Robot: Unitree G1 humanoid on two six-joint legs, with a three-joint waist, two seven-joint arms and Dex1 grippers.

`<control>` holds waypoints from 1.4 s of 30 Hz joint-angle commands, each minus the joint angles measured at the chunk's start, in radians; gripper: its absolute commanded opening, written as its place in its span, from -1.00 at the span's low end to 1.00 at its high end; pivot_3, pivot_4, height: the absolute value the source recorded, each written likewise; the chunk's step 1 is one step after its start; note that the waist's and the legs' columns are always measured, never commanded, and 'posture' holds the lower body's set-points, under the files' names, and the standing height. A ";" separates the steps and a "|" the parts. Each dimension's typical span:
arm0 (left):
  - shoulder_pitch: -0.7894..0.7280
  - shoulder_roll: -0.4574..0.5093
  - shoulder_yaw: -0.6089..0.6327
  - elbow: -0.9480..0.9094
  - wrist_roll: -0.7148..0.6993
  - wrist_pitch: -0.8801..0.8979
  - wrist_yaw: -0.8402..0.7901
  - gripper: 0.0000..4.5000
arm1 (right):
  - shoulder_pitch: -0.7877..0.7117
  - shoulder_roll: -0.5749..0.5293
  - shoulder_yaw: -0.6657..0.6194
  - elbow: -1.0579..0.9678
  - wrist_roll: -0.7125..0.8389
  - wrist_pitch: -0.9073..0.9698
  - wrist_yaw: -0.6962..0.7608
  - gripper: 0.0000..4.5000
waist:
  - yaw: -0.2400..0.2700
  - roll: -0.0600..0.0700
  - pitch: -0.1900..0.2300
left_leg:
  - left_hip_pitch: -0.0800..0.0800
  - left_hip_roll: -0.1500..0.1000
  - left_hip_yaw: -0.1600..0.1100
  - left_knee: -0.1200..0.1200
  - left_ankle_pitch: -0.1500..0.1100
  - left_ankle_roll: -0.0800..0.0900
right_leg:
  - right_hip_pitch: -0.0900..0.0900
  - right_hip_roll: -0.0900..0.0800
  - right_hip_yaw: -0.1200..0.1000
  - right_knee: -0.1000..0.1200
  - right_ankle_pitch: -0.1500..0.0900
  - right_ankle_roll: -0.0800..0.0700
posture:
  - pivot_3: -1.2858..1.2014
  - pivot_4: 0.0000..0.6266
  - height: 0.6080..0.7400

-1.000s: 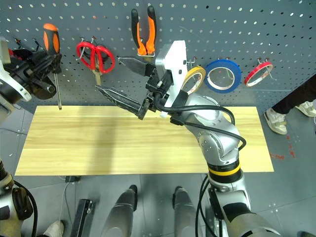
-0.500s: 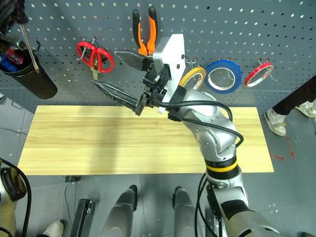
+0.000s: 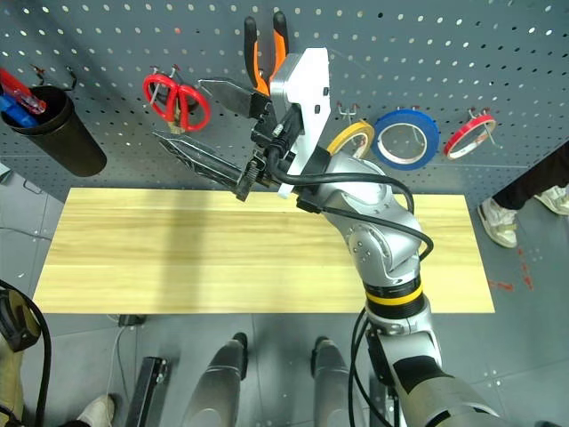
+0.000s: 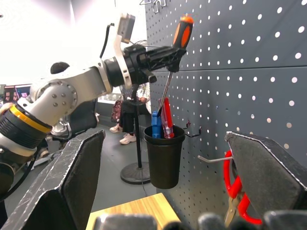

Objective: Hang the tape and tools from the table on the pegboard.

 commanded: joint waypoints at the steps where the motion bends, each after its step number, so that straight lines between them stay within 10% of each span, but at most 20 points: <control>1: 0.018 -0.002 0.032 -0.026 0.007 -0.040 0.018 -0.70 | -0.009 -0.003 -0.011 -0.040 0.006 -0.015 -0.007 1.00 | 0.001 0.000 0.000 | 0.000 0.000 0.000 0.000 0.000 0.000 | 0.000 0.000 0.000 0.000 0.000 0.000 | 0.22 -0.12 1.00; 14: 0.231 -0.030 0.091 -0.089 -0.016 0.023 0.071 -0.70 | 0.005 -0.021 -0.003 -0.065 0.014 0.003 -0.021 1.00 | -0.015 -0.001 -0.001 | 0.001 0.001 0.000 0.000 0.000 0.000 | 0.000 0.000 -0.001 0.002 0.001 -0.001 | 0.22 -0.10 1.00; 23: 0.249 -0.035 0.087 -0.121 -0.039 0.056 0.065 0.98 | 0.020 -0.021 0.011 -0.050 0.001 -0.011 -0.018 1.00 | -0.017 -0.001 -0.001 | 0.001 0.001 0.000 0.000 0.001 0.001 | 0.000 0.000 -0.001 0.002 0.001 -0.002 | 0.22 -0.08 1.00; 32: 0.221 -0.009 0.081 -0.189 -0.124 0.149 0.015 0.98 | 0.033 -0.055 0.000 -0.045 -0.007 -0.011 -0.003 1.00 | -0.012 -0.001 -0.001 | 0.001 0.001 0.000 0.000 0.001 0.001 | 0.000 0.000 -0.001 0.002 0.001 -0.001 | 0.22 -0.08 1.00; 42: 0.332 0.045 0.069 -0.473 -0.528 0.619 -0.128 0.98 | 0.148 -0.226 -0.059 -0.123 0.016 0.043 0.027 1.00 | -0.004 -0.002 -0.001 | 0.001 0.001 0.000 0.000 0.001 0.001 | 0.000 0.000 -0.001 0.002 0.001 -0.001 | 0.23 -0.04 1.00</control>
